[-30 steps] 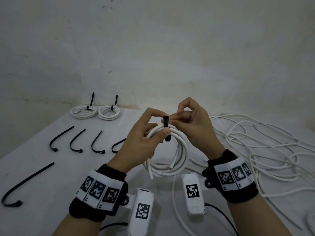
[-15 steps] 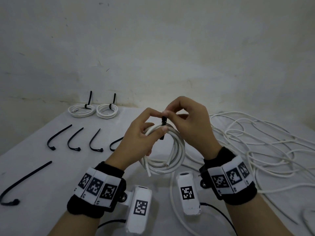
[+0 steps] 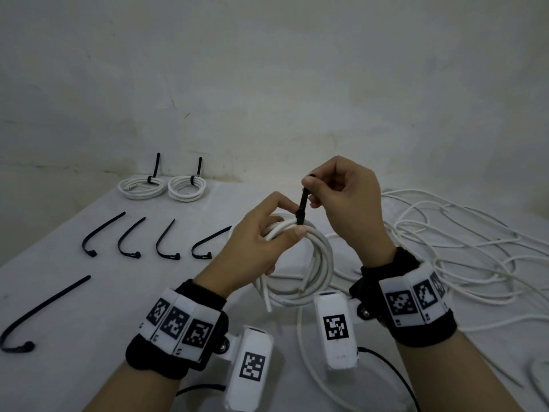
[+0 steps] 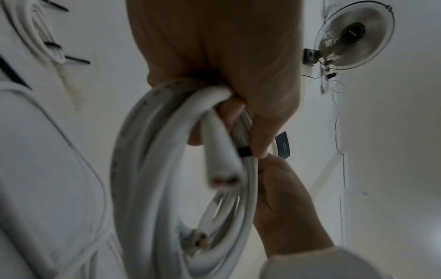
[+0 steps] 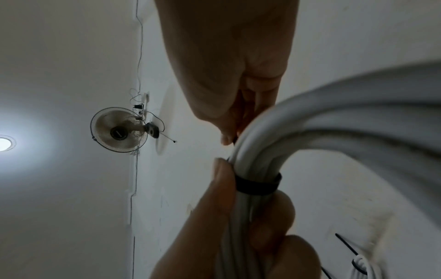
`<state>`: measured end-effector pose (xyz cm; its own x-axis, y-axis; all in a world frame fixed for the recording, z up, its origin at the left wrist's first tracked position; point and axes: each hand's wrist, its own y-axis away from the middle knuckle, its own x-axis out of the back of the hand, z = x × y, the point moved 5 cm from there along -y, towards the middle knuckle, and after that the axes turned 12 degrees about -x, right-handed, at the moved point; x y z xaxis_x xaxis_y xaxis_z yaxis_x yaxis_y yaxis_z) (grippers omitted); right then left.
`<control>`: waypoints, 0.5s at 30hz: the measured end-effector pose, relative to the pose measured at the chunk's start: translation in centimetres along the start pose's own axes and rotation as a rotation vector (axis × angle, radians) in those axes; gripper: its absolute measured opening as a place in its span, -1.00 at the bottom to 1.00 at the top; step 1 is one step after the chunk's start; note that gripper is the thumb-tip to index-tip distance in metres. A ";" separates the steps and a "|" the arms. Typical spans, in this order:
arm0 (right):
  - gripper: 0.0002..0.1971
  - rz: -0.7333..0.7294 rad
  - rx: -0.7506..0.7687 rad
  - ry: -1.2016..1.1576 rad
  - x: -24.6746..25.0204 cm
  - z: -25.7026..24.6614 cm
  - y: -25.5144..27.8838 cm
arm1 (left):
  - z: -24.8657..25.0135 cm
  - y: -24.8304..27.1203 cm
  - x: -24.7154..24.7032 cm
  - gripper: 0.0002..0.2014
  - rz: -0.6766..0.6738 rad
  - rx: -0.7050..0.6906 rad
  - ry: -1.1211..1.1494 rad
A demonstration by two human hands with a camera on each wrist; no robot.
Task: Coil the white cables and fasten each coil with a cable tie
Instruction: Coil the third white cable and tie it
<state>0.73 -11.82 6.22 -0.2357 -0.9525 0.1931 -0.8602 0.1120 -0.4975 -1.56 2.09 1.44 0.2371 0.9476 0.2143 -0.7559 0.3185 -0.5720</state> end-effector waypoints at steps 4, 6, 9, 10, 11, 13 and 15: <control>-0.88 -0.031 -0.079 -0.095 -0.2 0.9 -0.4 | -0.3 0.0 0.5 -0.87 0.017 0.004 0.003; -0.95 -0.144 -0.113 -0.099 -0.9 1.5 -0.5 | -0.5 -0.3 1.4 -0.88 0.111 -0.010 0.018; -0.76 -0.463 -0.196 -0.043 -3.1 2.7 0.5 | -0.5 -0.5 3.1 -0.88 0.281 -0.064 0.030; -0.70 -0.541 -0.200 -0.065 -3.9 2.9 1.1 | -0.4 -0.5 3.6 -0.87 0.323 -0.081 0.041; -0.67 -0.562 -0.189 -0.106 -4.5 2.7 1.6 | -0.3 -0.5 4.0 -0.84 0.357 -0.090 0.068; -0.64 -0.480 -0.184 -0.216 -4.9 2.6 1.8 | -0.6 -0.4 4.3 -0.70 0.381 -0.084 0.153; -0.61 -0.355 -0.189 -0.293 -4.6 2.8 1.4 | -1.2 -0.4 4.0 -0.55 0.352 -0.044 0.215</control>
<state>1.85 -8.03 2.27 0.2007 -0.9776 0.0631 -0.9375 -0.2104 -0.2772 0.42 5.74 1.53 0.0944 0.9813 -0.1680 -0.7876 -0.0296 -0.6154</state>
